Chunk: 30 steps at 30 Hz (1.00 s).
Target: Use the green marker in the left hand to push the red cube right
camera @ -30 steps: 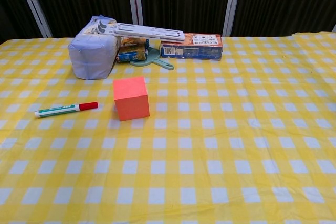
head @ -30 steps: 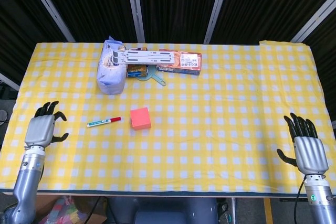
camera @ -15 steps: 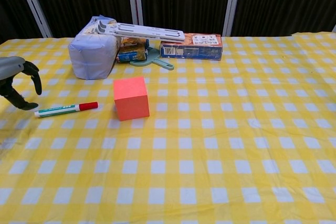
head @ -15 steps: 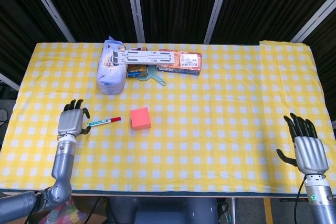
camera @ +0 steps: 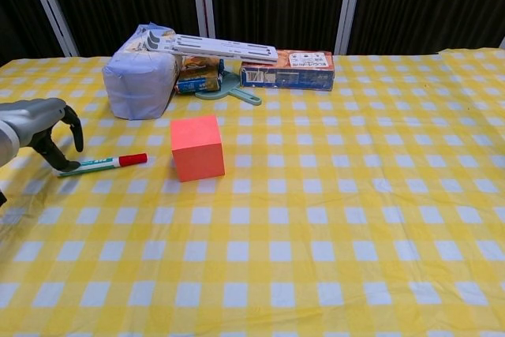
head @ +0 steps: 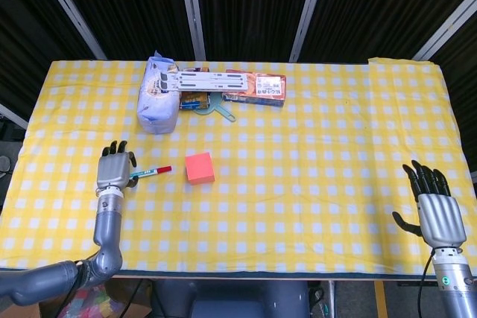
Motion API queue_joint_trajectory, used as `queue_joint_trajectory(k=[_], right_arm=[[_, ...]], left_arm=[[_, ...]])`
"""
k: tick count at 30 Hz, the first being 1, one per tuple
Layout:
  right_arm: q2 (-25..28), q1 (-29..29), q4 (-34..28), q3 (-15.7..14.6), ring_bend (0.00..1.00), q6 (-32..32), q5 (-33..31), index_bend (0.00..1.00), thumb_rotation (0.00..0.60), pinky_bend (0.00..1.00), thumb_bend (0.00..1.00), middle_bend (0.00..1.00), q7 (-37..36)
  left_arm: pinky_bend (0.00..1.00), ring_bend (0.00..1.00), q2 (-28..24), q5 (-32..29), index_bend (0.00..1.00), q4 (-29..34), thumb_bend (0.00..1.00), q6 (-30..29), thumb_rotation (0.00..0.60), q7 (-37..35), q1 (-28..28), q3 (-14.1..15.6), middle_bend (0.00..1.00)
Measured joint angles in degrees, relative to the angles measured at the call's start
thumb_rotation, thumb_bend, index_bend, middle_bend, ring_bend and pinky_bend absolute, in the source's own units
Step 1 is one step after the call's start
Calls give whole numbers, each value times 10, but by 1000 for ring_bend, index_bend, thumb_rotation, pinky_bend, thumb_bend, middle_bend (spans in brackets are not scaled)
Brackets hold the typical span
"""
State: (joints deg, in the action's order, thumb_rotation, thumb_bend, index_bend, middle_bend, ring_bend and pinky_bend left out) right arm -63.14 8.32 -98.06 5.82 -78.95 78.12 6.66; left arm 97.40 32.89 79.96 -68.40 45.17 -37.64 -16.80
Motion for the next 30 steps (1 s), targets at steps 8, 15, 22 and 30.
queue_joint_trajectory(k=[8,15,22,30], right_arm=[[0,0,1,0,0,-1,2,0,600,0,303,0,-2],[0,0,1,0,0,-1,2,0,600,0,303,0,-4],[0,-1,1,0,0,-2,3,0,600,0,303,0,-5],[0,-1,1,0,0,-2,2,0,600,0,303,0,-5]], left_arm=[[107,0,18,-20,469,-20,346,5,600,9,-10,1,84],[107,0,28,-24,494,-29,371,6,600,12,-14,6,87],[107,0,29,-21,556,-32,514,6,600,9,-13,12,112],[107,0,15,4,562,-13,528,-1,600,-11,-6,15,115]])
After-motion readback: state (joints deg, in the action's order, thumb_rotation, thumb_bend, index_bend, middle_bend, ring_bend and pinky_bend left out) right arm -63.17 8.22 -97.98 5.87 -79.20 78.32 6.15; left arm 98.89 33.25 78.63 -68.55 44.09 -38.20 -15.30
